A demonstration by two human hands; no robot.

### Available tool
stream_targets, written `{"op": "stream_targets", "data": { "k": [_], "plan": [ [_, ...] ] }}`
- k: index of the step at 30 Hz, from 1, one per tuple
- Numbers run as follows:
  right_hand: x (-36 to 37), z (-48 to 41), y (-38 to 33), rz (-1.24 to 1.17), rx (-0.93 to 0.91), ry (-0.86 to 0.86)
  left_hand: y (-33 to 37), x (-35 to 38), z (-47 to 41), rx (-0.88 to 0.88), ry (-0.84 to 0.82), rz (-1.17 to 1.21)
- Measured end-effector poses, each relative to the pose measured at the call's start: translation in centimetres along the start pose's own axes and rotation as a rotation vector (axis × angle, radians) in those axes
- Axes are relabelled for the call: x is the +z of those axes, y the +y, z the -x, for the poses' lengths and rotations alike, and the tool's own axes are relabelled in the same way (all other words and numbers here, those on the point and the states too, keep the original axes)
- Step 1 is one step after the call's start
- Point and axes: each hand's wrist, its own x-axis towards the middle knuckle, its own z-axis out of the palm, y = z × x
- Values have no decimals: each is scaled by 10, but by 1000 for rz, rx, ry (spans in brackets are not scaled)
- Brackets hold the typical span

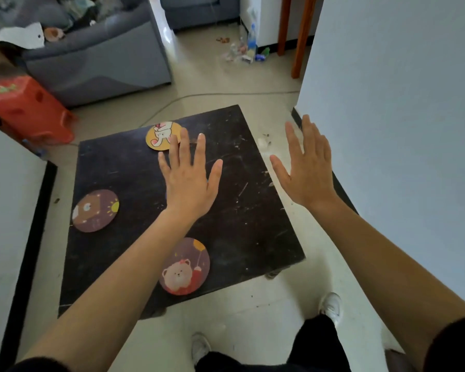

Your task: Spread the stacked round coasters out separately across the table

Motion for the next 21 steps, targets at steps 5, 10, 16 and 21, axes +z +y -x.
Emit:
{"op": "stream_targets", "data": {
  "k": [5, 10, 16, 21],
  "plan": [
    [23, -36, 91, -78, -68, -115, 81, 37, -24, -142, -53, -58],
    [18, -80, 172, -98, -203, -183, 162, 56, -50, -273, -73, -49],
    [25, -150, 210, -156, -309, -204, 204, 63, -89, -372, -38, -68],
    [53, -210, 199, -206, -393, -247, 195, 83, -130, -492, 14, -32]
  ]
}}
